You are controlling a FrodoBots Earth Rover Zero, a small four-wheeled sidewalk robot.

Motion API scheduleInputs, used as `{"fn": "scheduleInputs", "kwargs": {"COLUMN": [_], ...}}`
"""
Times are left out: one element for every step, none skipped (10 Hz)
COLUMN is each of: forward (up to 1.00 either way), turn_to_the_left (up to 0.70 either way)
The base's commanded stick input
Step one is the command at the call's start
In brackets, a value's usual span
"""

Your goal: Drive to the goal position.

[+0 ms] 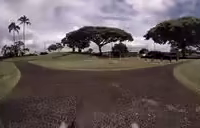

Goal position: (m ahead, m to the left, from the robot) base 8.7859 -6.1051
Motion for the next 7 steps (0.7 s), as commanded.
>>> {"fn": "scheduleInputs", "kwargs": {"forward": [0.85,0.85,0.85,0.85,0.85,0.85,0.85], "turn_to_the_left": [-0.27,-0.27,-0.27,-0.27,-0.27,-0.27,-0.27]}}
